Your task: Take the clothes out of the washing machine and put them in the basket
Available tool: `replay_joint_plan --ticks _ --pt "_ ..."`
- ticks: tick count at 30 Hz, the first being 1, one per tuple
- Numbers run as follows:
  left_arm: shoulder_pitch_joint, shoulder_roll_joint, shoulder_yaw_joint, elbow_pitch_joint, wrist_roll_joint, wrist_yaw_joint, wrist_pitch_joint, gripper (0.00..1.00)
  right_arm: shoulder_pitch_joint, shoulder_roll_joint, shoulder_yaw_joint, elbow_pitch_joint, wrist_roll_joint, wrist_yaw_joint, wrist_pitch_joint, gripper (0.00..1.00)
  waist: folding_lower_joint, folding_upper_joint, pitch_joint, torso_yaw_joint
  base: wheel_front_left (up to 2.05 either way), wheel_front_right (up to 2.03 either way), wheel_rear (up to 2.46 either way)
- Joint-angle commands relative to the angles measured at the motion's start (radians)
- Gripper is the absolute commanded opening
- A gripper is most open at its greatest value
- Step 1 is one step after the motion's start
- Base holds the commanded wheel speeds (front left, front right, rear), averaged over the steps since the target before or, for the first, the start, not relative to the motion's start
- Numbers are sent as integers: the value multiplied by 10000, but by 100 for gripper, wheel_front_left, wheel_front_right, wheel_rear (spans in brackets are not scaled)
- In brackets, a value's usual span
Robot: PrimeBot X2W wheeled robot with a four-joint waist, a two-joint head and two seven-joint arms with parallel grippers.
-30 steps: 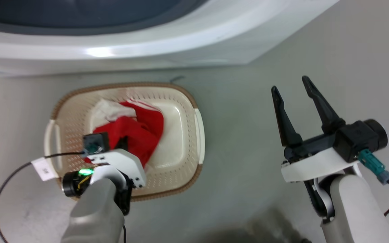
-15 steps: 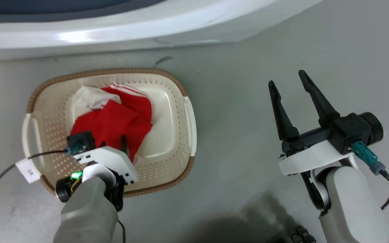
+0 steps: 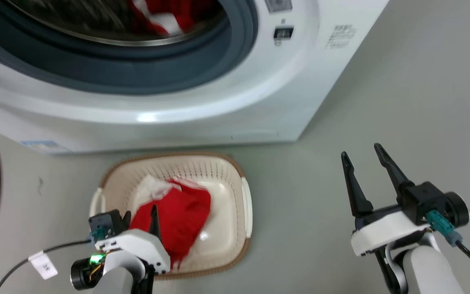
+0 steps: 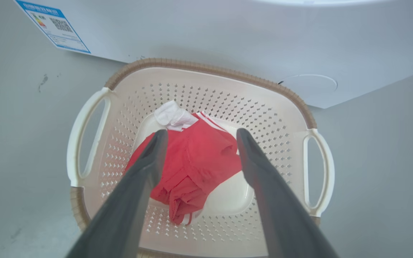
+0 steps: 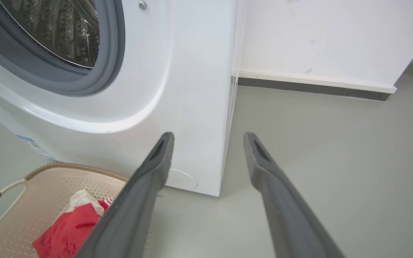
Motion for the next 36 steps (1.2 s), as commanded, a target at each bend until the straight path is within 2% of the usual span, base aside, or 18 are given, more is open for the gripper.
replay_joint_plan --ticks 1,10,20,27,36 --pt "254 -9 79 -279 127 34 -23 100 189 3 -41 -102 -22 -7 47 100 1 -1 -1277 298 0 0 0" --pt "1882 -105 267 -3545 1347 119 -24 100 984 4 -427 -781 -107 -7 485 100 1 -1 -2679 579 0 0 0" --pt "2596 -118 -229 -6177 1902 337 -25 100 1587 6 -841 -1558 -128 -7 976 100 1 -1 -3294 827 0 0 0" --pt "2346 -117 -336 -6974 2381 413 -25 100 1759 4 -1023 -1941 -112 -7 1119 100 1 -1 -3245 903 0 0 0" --pt "1094 -121 -413 -6645 2581 388 -25 100 1420 4 -1030 -2417 -115 -7 1247 100 1 -1 -2504 878 0 0 0"
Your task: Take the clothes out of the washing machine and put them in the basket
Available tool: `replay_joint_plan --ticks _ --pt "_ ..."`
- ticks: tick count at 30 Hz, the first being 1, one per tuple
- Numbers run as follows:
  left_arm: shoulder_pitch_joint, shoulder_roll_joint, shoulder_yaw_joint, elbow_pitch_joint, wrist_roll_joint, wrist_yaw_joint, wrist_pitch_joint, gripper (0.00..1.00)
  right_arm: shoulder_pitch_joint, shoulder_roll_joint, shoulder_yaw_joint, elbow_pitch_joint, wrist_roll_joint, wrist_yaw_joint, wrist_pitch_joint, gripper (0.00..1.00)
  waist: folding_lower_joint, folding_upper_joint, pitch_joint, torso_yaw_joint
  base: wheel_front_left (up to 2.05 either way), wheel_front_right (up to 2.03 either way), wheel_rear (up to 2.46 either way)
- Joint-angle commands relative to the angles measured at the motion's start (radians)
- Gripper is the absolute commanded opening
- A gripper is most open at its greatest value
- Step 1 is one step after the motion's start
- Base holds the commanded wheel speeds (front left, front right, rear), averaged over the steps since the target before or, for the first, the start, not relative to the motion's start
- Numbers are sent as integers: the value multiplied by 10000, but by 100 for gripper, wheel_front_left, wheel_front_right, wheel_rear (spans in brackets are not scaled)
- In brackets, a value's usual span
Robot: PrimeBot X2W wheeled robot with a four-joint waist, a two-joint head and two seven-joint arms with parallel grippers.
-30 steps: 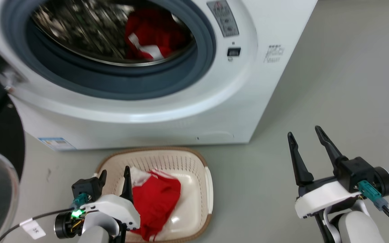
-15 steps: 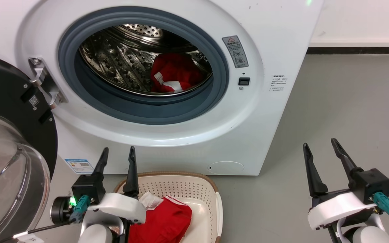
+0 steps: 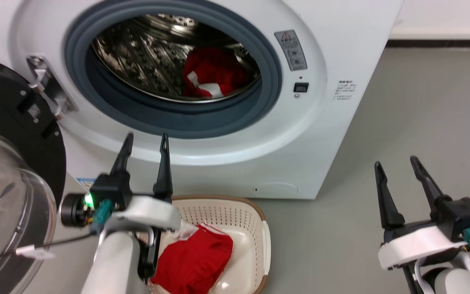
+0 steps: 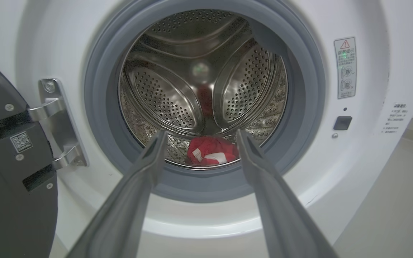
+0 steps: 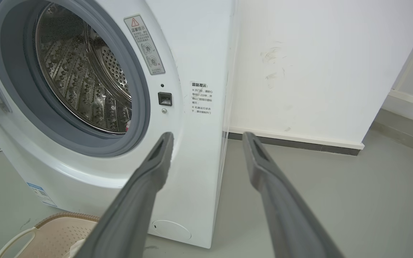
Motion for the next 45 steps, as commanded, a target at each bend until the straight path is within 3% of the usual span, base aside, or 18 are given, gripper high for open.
replay_joint_plan --ticks 1,14,23,33,45 --pt "-341 -6 22 157 -80 -36 -25 100 -211 6 50 -106 -25 -7 34 100 1 -1 364 -73 0 0 0" --pt "-4102 530 245 2290 -111 -441 60 100 -1312 6 638 -525 93 -7 -115 100 1 -1 2776 -915 0 0 0" --pt "-7228 1357 288 4382 -71 -657 1113 100 -2213 8 1265 -148 551 -7 -651 100 1 -1 4570 -1994 0 0 0" --pt "-10369 2687 284 6716 -16 -940 3368 100 -2926 17 2049 803 1507 -7 -1304 100 1 -1 5858 -3354 0 0 0" --pt "-12286 3733 157 8465 -85 -973 7464 100 -3267 13 2954 1293 2198 -7 -1494 100 1 -1 6489 -4423 0 0 0"
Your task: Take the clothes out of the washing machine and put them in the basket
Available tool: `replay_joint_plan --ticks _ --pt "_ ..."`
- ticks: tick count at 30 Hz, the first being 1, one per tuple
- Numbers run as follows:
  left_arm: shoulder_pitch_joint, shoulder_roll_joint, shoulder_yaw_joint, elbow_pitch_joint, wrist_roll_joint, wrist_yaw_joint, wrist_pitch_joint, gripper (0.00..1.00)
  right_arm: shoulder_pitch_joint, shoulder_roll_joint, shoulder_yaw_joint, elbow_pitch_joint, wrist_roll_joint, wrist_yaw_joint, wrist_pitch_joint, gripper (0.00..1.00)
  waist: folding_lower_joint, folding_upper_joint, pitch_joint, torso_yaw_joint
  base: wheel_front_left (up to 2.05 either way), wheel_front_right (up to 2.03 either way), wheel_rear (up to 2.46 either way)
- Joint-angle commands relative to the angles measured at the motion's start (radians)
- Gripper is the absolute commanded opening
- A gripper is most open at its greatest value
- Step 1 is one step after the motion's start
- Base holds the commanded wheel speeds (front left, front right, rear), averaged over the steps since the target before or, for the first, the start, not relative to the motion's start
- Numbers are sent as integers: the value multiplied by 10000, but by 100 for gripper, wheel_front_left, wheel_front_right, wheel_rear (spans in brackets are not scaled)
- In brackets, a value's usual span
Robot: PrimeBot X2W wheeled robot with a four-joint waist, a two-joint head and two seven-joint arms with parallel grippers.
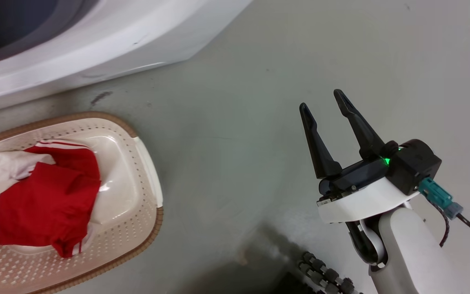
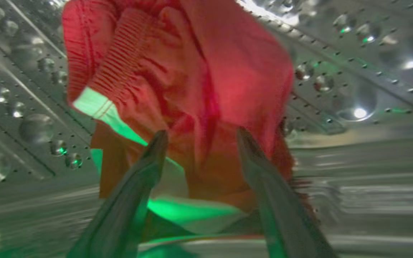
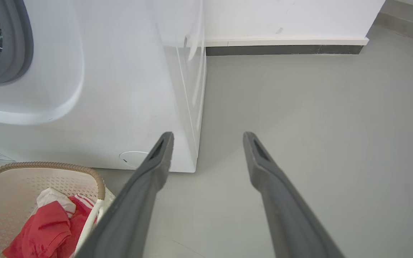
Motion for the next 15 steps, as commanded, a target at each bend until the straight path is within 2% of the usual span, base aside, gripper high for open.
replay_joint_plan --ticks 1,6,7,8,11,15 --pt "-39 36 -42 127 20 62 247 100 -113 23 31 -38 95 -7 -29 100 -1 0 124 -132 0 0 0" --pt "-174 98 -124 345 -3 286 1675 100 -55 20 151 -131 198 -7 -32 100 -1 0 223 -239 0 0 0" --pt "-168 111 -117 341 -29 351 1868 43 -57 22 181 -143 218 -7 -33 100 -1 0 232 -254 0 0 0" --pt "-147 124 -117 287 -35 402 1974 0 -62 20 203 -149 229 -7 -32 100 -1 0 230 -271 0 0 0" --pt "3 331 -163 -303 18 726 2049 0 -117 20 290 -91 328 -7 -33 100 -1 0 177 -342 0 0 0" --pt "275 502 -181 -1039 35 912 1509 0 -82 20 255 5 348 -7 -34 100 -1 0 -8 -321 0 0 0"
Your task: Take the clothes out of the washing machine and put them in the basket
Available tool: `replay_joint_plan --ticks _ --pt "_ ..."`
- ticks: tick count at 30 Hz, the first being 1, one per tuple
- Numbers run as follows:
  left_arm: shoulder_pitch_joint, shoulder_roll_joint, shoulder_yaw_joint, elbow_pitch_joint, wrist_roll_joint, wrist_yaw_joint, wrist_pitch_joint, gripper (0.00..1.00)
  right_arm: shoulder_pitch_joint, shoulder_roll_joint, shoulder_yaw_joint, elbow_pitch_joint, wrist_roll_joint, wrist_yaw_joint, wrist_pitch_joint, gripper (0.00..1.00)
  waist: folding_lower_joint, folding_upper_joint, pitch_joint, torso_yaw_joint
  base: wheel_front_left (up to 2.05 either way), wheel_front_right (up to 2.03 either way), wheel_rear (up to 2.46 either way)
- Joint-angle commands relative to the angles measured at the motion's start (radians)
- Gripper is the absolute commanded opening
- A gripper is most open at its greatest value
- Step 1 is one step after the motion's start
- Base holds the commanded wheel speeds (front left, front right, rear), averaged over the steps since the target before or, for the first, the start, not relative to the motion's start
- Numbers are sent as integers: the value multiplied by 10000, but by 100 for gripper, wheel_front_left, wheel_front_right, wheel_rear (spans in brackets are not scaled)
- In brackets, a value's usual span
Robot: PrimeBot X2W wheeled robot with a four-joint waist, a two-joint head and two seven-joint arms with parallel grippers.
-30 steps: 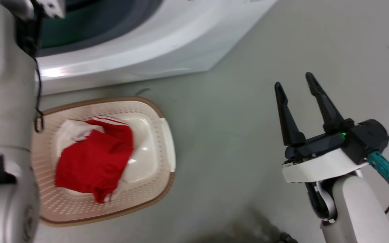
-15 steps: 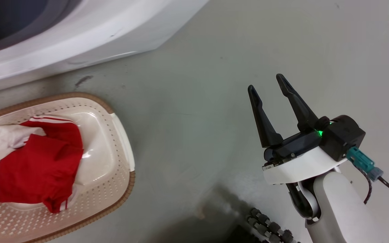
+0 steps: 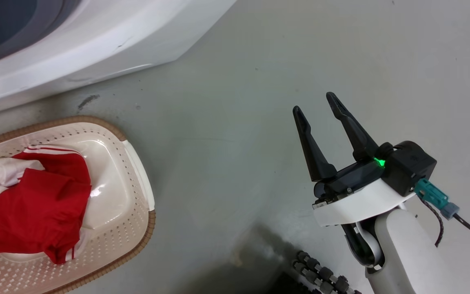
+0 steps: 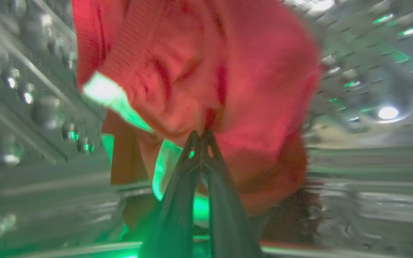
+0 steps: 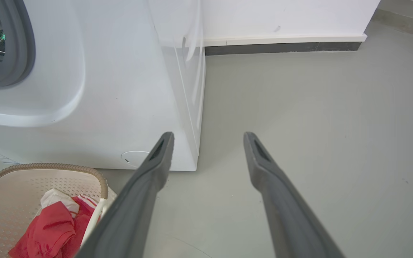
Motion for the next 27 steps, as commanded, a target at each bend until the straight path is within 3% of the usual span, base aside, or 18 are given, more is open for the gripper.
replay_joint_plan --ticks 1,10,16,27 --pt "191 53 -45 -203 40 22 -199 0 -62 18 -41 55 -21 -7 -32 100 -1 0 -113 62 0 0 0" --pt "1855 -712 -176 -1260 -287 -77 -3429 0 259 14 -694 433 -619 -7 -31 100 -1 0 -1491 1066 0 0 0" --pt "3194 -1453 -96 -861 -636 55 -5653 0 700 5 -989 763 -1207 -7 -25 100 -1 0 -3067 1843 0 0 0" --pt "5192 -2504 -518 -120 -829 -332 -8443 0 2107 1 -1551 542 -1762 -7 668 100 -1 0 -5745 2862 0 0 0"
